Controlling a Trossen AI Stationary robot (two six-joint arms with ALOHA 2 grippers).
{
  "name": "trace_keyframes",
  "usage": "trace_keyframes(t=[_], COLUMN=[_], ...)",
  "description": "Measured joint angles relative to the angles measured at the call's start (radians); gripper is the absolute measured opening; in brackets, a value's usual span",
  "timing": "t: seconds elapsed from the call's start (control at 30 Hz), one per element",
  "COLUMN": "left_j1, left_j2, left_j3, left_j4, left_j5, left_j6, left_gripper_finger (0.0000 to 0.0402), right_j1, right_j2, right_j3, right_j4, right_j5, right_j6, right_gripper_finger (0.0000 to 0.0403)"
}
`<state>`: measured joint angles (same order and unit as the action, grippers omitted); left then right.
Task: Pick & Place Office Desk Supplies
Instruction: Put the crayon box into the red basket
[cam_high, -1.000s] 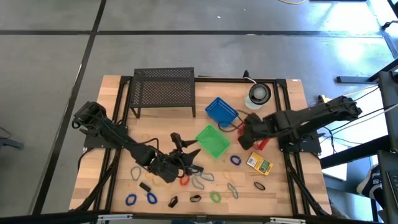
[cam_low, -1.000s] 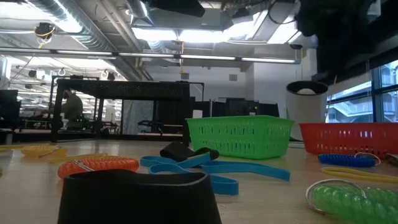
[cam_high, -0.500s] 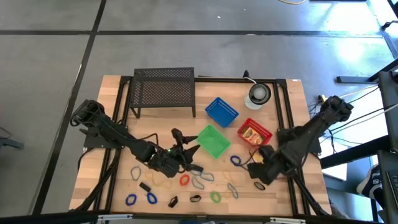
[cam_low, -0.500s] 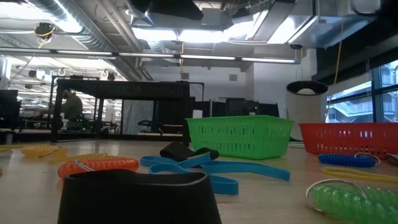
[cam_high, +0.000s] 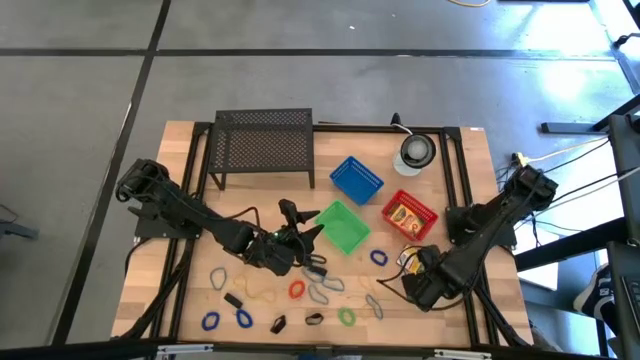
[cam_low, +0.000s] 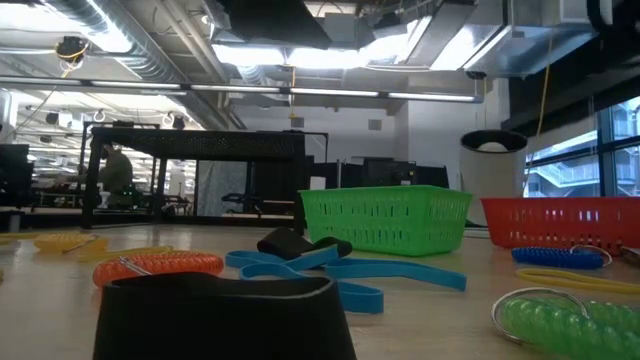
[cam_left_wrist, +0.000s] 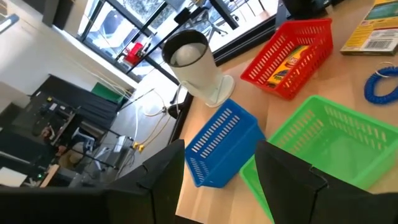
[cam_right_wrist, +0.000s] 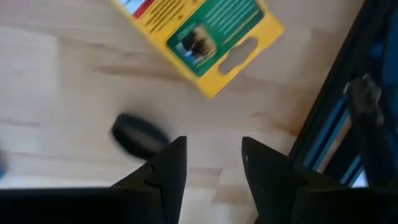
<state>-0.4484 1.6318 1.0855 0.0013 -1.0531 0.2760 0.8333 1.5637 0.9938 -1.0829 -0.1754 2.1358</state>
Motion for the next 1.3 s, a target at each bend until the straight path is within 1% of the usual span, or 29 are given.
trace_keyframes(t=[0.1,0.2,0.37,0.5,0.67,0.9,0.97,1.1,1.3], left_j1=[0.006,0.009,0.013,0.013,0.013,0.013,0.013,0.013,0.013], left_j2=[0.0,0.0,0.0,0.0,0.0,0.0,0.0,0.0,0.0], left_j3=[0.0,0.0,0.0,0.0,0.0,0.0,0.0,0.0,0.0], left_j4=[0.0,0.0,-0.001,-0.002,-0.002,-0.002,-0.003,-0.004,-0.005], left_j5=[0.001,0.0,0.0,0.0,0.0,0.0,0.0,0.0,0.0], left_j6=[0.0,0.003,0.015,0.016,0.017,0.016,0.016,0.016,0.016], left_gripper_finger=[0.0191,0.0191,0.0191,0.0191,0.0191,0.0191,0.0191,0.0191,0.0191], right_j1=[0.0,0.002,0.015,0.028,0.042,0.048,0.048,0.048,0.048], right_j2=[-0.031,-0.087,-0.2,-0.239,-0.241,-0.245,-0.245,-0.243,-0.242], right_j3=[-0.069,-0.147,-0.262,-0.316,-0.355,-0.447,-0.451,-0.45,-0.45], right_j4=[0.019,0.108,0.252,0.256,0.3,0.484,0.488,0.496,0.501], right_j5=[-0.004,0.005,0.13,0.098,0.082,0.119,0.134,0.202,0.24], right_j6=[0.018,0.076,0.182,0.245,0.251,0.262,0.254,0.236,0.228], right_gripper_finger=[0.0155,0.0155,0.0155,0.0155,0.0155,0.0155,0.0155,0.0155,0.0155])
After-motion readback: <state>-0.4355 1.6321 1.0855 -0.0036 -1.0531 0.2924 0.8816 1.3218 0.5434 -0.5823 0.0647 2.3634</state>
